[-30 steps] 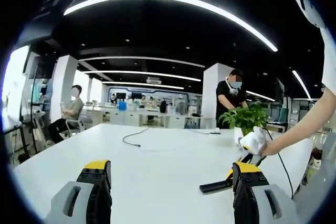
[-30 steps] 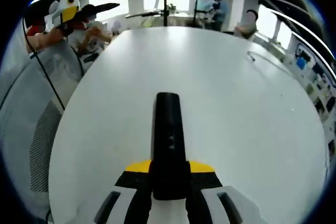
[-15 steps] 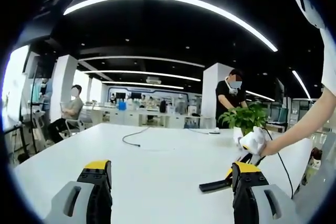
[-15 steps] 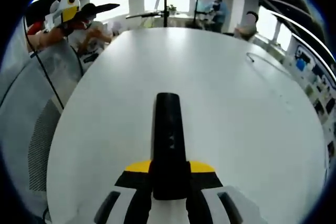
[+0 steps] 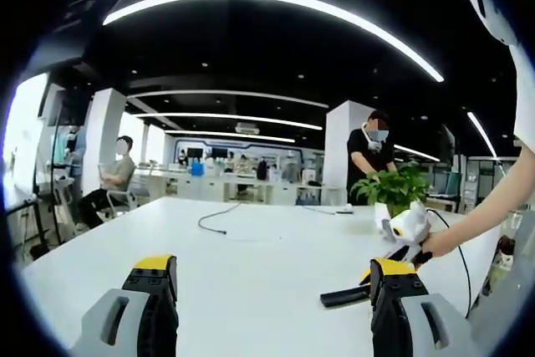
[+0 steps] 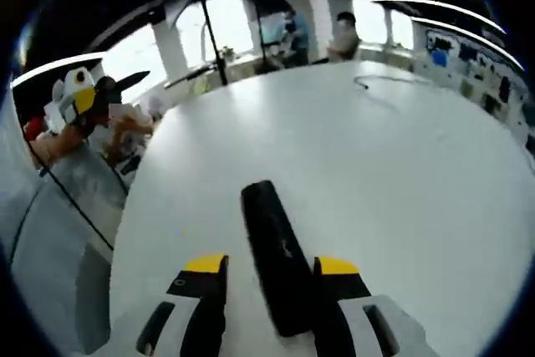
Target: Press the specified remote control buttons in sequence, fully releasing each button before pressing the next.
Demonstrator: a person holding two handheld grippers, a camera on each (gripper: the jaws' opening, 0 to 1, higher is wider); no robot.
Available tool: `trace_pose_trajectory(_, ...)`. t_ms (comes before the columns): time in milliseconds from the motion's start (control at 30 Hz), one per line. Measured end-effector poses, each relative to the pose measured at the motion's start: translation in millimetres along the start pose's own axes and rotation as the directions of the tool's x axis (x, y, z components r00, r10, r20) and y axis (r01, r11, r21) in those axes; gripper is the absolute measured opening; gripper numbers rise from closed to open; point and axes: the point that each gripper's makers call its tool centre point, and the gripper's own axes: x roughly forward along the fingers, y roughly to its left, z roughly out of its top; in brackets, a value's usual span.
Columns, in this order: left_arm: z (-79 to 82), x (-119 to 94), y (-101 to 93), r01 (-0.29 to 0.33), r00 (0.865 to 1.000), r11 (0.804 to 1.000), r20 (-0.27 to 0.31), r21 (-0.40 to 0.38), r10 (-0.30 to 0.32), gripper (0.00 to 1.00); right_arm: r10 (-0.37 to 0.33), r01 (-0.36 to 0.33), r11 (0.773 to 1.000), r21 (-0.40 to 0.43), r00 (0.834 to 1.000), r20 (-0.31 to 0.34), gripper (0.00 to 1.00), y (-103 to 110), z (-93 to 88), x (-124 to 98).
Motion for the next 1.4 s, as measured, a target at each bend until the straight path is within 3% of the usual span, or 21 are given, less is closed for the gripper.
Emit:
trace_pose_trajectory(67,0.2,0,-0.7,-0.001,1.0,1.0,-0.002,0.0,0.001,1.0,-0.041,0.038,0.998,0.048,0.996,0.082,0.48,-5,11.0,-6)
trace_pose_trajectory(267,-1.0,1,-1.5,0.006,1.0,1.0,-0.008,-0.001,-0.006,1.0,-0.137,0.136,0.991,0.013,0.984,0.111,0.71,-6,18.0,-17)
trace_pose_trajectory(467,-2.1,1,-2.6,0.014,1.0,1.0,-0.014,0.0,-0.014,1.0,-0.246,0.246,0.969,0.028,0.939,0.239,0.88,-11,41.6,-35)
trace_pose_trajectory(633,-3.1,1,-4.0,0.022,1.0,1.0,-0.021,0.001,-0.022,1.0,-0.3,0.306,0.952,0.02,0.915,0.27,0.99,-9,49.6,-47)
trace_pose_trajectory(767,-3.4,0,-5.5,0.03,0.999,1.0,-0.024,0.007,-0.029,1.0,-0.356,0.365,0.931,0.024,0.889,0.289,0.99,-8,53.7,-59)
trace_pose_trajectory(1067,-3.6,0,-6.0,0.038,0.999,0.999,-0.025,0.01,-0.038,1.0,-0.407,0.413,0.909,0.049,0.858,0.314,0.99,2,54.4,-79)
trace_pose_trajectory(1133,-3.5,0,-6.0,0.038,0.999,0.999,-0.025,0.014,-0.038,1.0,-0.449,0.46,0.887,0.04,0.841,0.303,0.99,0,52.4,-86)
trace_pose_trajectory(1200,-3.5,0,-6.1,0.04,0.999,0.999,-0.025,0.012,-0.039,1.0,-0.468,0.481,0.876,0.028,0.837,0.282,0.99,2,48.8,-90)
trace_pose_trajectory(1400,-3.5,0,-5.1,0.036,0.999,0.999,-0.026,0.014,-0.036,1.0,-0.479,0.48,0.874,0.082,0.817,0.323,0.99,16,52.0,-106)
